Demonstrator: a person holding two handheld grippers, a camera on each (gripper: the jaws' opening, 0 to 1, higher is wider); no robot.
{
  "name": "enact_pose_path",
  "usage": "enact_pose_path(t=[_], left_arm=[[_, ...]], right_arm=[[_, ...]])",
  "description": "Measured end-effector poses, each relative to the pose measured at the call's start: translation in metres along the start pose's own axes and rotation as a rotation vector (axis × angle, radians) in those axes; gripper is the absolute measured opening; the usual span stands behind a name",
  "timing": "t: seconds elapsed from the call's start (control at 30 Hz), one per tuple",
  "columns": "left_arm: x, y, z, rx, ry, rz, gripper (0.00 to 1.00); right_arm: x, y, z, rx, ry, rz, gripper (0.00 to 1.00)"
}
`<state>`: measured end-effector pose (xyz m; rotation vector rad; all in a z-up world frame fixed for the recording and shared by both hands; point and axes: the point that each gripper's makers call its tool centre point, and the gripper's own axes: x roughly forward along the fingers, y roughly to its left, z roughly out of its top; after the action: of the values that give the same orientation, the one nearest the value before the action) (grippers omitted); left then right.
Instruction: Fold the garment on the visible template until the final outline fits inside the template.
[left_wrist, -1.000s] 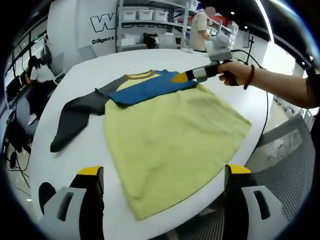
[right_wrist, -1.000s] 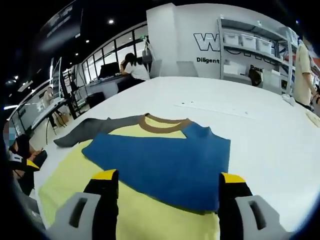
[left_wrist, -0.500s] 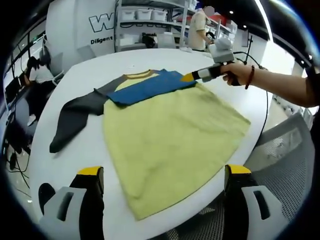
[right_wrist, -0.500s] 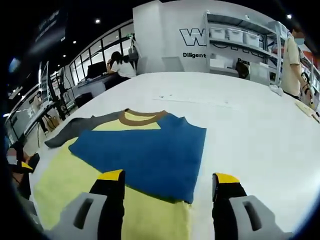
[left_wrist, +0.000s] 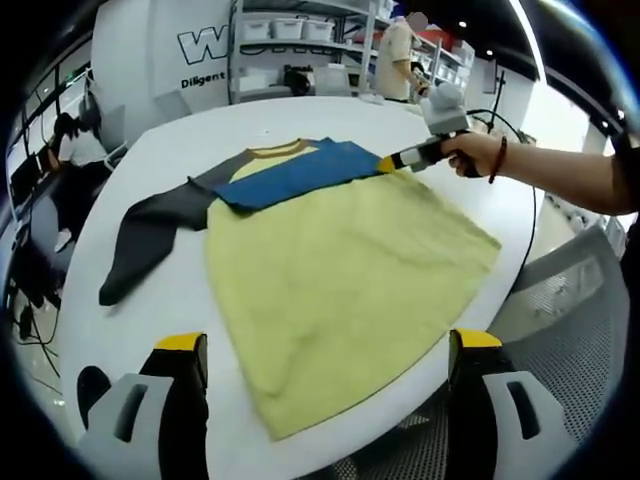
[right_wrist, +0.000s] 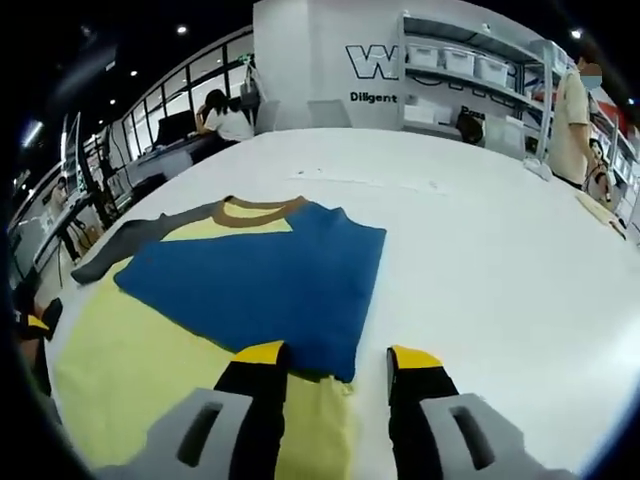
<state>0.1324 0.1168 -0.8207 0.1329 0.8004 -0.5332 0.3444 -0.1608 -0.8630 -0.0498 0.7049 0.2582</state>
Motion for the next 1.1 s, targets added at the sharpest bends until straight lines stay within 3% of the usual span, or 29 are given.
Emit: enact_pose_path(t=[0.07,0.23,0.4,1.1], left_arm=[[0.000,0.000,0.000,-0.001,0.002,0.000,0.98],[0.000,-0.001,-0.001,0.002,0.005,-0.005,0.98],[0.000,0.000,0.000,-0.003,-0.001,-0.003,0.98],[0.000,-0.002,0.001,-0.005,-0.007,-0.010,0.98]], right_arm=[[0.000,-0.006,-0.003,-0.057,0.028,-0.034,0.28],[-0.005,0.000,-0.003,-0.029,0.023,-0.029,0.22],[-0.008,0.007,-0.006,-0.010,0.028,-0.029,0.08],[-0.012,-0.017,-0.010,-0.058,0.066,-0.063,0.01]])
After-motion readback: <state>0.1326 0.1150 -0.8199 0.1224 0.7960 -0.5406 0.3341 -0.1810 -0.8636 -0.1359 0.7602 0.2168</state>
